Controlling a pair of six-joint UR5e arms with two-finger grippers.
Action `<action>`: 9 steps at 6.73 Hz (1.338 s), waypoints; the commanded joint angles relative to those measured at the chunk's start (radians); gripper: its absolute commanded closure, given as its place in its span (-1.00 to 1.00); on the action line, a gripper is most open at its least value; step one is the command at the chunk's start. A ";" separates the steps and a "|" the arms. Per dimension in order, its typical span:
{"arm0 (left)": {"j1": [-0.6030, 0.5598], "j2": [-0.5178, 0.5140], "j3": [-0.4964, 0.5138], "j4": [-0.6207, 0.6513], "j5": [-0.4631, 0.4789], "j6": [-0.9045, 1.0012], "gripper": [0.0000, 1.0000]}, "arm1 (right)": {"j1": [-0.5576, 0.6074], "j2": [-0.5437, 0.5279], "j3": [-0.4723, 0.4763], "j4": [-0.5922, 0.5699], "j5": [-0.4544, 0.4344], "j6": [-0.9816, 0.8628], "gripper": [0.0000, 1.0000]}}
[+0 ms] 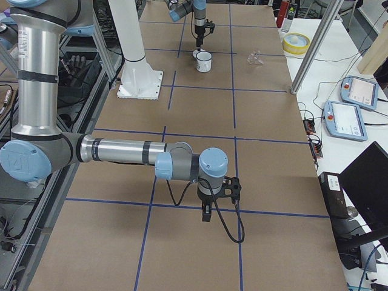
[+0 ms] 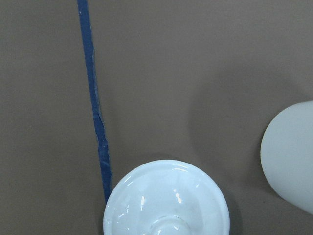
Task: Remove funnel from cup
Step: 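Move the left gripper to the white lid and grasp its knob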
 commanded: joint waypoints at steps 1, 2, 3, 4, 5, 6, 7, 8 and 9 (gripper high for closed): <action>0.002 -0.003 0.011 0.000 0.000 -0.004 -1.00 | 0.000 0.000 0.000 0.000 0.000 0.000 -1.00; 0.003 -0.007 0.011 0.000 0.000 -0.011 -0.96 | 0.000 0.000 0.000 0.000 0.000 0.000 -1.00; 0.005 -0.009 0.011 0.000 0.000 -0.027 -0.96 | 0.000 0.000 0.001 0.000 0.000 0.000 -1.00; 0.006 -0.009 0.011 0.000 0.000 -0.030 -0.96 | 0.000 0.000 0.000 0.000 0.000 0.000 -1.00; 0.008 -0.010 0.011 0.000 0.000 -0.030 -0.96 | 0.000 0.000 0.000 0.000 0.000 0.000 -1.00; 0.011 -0.015 0.016 0.000 0.002 -0.030 -0.96 | 0.000 0.000 0.000 0.000 0.000 0.000 -1.00; 0.011 -0.023 0.024 0.000 0.002 -0.030 -0.93 | 0.000 0.000 0.000 0.000 0.000 0.000 -1.00; 0.011 -0.024 0.027 0.000 0.002 -0.030 -0.59 | 0.000 0.000 0.001 0.000 0.000 0.000 -1.00; 0.011 -0.024 0.018 0.000 0.000 -0.031 -0.16 | 0.000 0.000 0.001 0.000 0.000 0.000 -1.00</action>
